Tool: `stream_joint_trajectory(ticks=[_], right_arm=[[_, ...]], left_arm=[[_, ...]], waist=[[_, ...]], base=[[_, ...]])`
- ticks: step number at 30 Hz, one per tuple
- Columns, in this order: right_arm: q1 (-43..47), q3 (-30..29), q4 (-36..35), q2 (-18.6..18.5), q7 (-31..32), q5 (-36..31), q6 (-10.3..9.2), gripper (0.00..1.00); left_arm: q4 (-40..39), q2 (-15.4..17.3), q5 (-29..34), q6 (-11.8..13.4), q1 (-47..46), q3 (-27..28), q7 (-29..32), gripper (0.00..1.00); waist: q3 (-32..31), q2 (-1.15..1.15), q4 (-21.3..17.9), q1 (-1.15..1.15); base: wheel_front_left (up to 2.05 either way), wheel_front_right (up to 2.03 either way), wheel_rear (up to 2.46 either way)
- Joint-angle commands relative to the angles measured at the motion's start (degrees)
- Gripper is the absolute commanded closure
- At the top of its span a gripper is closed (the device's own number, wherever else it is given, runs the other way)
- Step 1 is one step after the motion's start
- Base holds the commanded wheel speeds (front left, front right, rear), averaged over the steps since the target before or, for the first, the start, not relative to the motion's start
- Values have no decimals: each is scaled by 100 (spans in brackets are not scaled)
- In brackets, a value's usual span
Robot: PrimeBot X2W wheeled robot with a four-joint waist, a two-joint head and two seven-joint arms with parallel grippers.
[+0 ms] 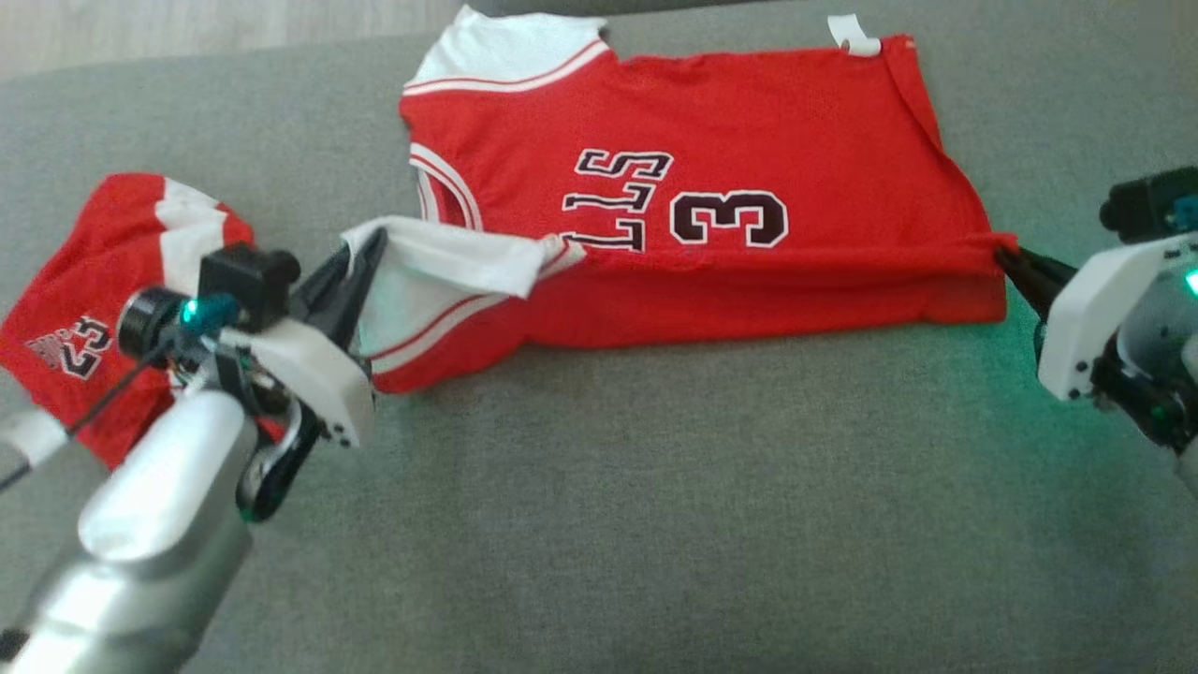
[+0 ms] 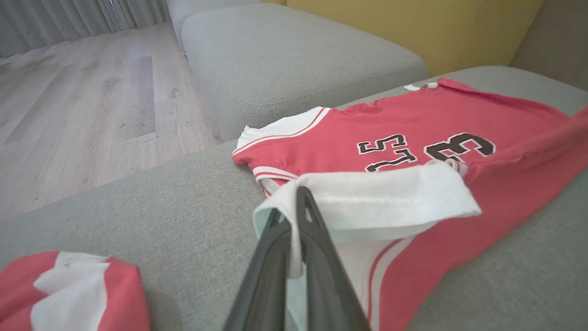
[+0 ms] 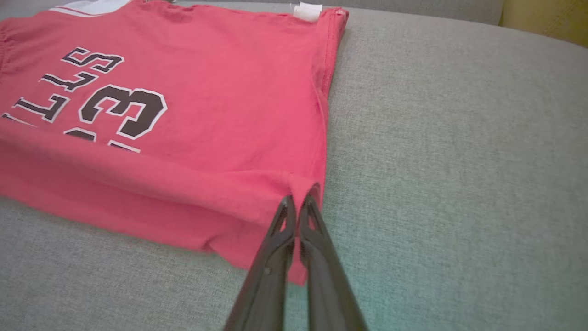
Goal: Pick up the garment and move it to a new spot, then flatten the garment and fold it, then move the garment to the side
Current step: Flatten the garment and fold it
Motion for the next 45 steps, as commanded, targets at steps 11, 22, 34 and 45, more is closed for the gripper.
stream_joint_trajectory(ticks=[11, 22, 34, 45], right_arm=[[-648, -8, 504, 232, -556, -258, -4, 0], [-659, -902, 878, 767, -2714, -455, -4, 0], [705, -2552, -26, 1475, -3140, -1560, -4, 0], [2433, -3612, -942, 2465, -3111, -2634, -4, 0]], left_arm=[[1042, -171, 206, -144, -1123, 45, -524, 0], [930, -764, -184, 357, -810, 963, -1779, 0], [-643, -1414, 215, 723, 1185, 1902, -1794, 0], [-996, -1926, 765, 556, 2277, 2395, -1794, 0]], waist=[[363, 0, -107, -1], [-97, 0, -45, -1], [-748, 0, 22, -1], [-1032, 0, 95, -1]], base=[[0, 0, 0], [0, 0, 0], [0, 0, 0], [0, 0, 0]])
